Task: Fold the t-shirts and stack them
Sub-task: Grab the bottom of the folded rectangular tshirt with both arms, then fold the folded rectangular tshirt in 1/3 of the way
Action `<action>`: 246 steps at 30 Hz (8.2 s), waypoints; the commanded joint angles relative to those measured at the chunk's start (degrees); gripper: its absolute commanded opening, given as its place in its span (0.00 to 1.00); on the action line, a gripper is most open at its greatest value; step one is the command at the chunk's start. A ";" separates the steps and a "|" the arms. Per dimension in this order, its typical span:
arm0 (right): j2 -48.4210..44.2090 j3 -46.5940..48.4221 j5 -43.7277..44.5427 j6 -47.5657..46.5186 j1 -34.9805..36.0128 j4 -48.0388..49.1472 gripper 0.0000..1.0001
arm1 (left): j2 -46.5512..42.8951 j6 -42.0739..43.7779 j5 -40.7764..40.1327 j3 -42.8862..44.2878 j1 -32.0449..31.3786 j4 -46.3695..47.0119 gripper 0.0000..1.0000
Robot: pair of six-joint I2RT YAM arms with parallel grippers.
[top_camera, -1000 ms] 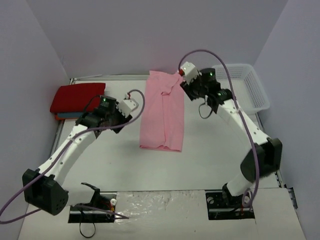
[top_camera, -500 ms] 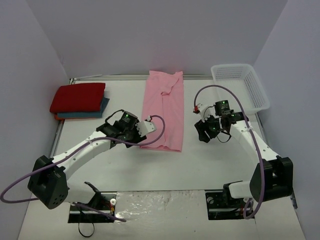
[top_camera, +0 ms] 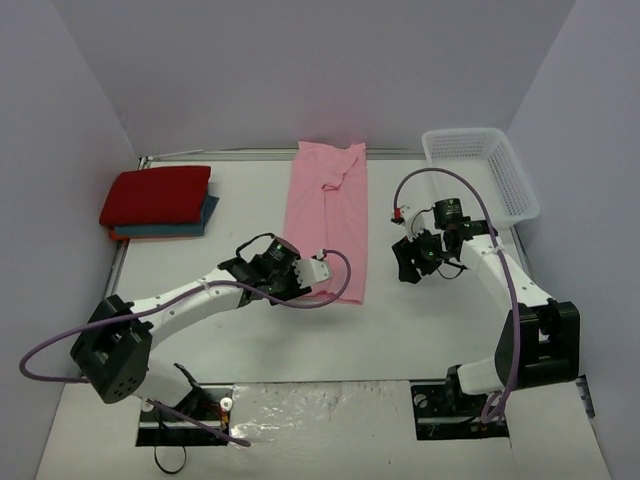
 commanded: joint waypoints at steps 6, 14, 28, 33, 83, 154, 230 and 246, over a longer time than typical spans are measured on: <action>1.07 2.31 -1.04 0.82 -0.08 -1.22 0.56 | 2.83 1.43 -3.45 -2.20 -1.14 3.06 0.45; 1.86 2.40 -0.87 0.82 -0.08 -1.31 0.56 | 5.99 1.52 -4.79 -4.67 -1.14 7.10 0.45; 2.65 2.40 -0.25 0.82 -0.08 -1.31 0.56 | 8.01 0.55 -4.35 -4.76 -1.14 9.13 0.45; 2.74 2.48 -0.25 0.73 -0.08 -1.31 0.56 | 9.07 0.56 -5.31 -5.02 -1.05 10.01 0.27; 2.12 -3.39 0.71 -19.75 25.58 8.00 0.51 | 22.52 1.26 35.82 20.90 18.37 -24.62 0.02; 2.31 -1.47 -5.70 -18.25 28.92 -8.51 0.05 | 11.27 6.44 48.91 13.52 14.24 -32.27 0.02; 25.06 31.48 -2.89 -33.19 14.16 -14.31 0.00 | 39.82 25.25 52.96 60.35 24.44 -64.60 0.02; 38.07 45.81 -5.17 -34.43 9.59 -14.40 0.00 | 53.98 25.69 51.11 83.74 25.49 -71.82 0.02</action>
